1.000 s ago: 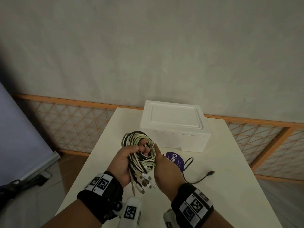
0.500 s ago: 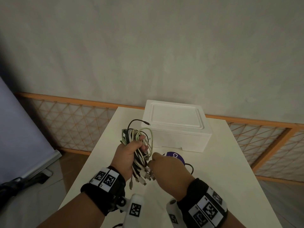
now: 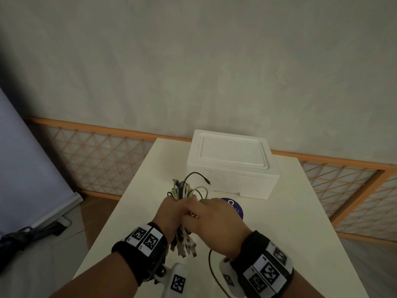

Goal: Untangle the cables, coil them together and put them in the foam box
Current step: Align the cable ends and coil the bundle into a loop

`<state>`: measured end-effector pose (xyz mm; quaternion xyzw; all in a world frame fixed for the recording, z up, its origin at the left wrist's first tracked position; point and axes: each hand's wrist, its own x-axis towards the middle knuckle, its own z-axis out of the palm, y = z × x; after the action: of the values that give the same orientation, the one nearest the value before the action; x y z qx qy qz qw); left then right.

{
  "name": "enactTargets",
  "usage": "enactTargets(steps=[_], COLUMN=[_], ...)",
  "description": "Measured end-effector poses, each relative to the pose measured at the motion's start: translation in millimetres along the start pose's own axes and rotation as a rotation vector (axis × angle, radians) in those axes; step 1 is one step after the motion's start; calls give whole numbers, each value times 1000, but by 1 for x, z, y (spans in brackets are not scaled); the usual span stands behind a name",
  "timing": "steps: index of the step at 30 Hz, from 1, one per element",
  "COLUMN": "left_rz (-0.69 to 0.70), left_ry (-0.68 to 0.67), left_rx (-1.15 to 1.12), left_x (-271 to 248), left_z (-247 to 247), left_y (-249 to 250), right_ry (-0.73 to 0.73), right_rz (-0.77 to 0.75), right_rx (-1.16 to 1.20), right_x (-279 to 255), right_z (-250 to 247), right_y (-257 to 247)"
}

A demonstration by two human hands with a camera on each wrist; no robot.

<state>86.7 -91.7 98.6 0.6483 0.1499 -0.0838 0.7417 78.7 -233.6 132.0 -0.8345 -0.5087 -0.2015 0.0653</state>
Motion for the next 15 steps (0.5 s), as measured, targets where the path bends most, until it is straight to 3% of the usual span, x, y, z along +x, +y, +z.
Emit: enactTargets(steps=[3, 7, 12, 15], left_rz=[55, -28, 15, 19], left_ry=[-30, -89, -333, -445], left_rx=[210, 68, -38, 139], left_x=[-5, -9, -6, -14], left_z=[1, 4, -3, -7], left_y=[-8, -8, -18, -4], right_ry=[106, 89, 143, 139], right_rz=[29, 75, 206, 310], right_rx=[41, 44, 96, 280], right_x=[3, 1, 2, 2], right_z=[0, 8, 17, 20], right_y=[11, 28, 30, 33])
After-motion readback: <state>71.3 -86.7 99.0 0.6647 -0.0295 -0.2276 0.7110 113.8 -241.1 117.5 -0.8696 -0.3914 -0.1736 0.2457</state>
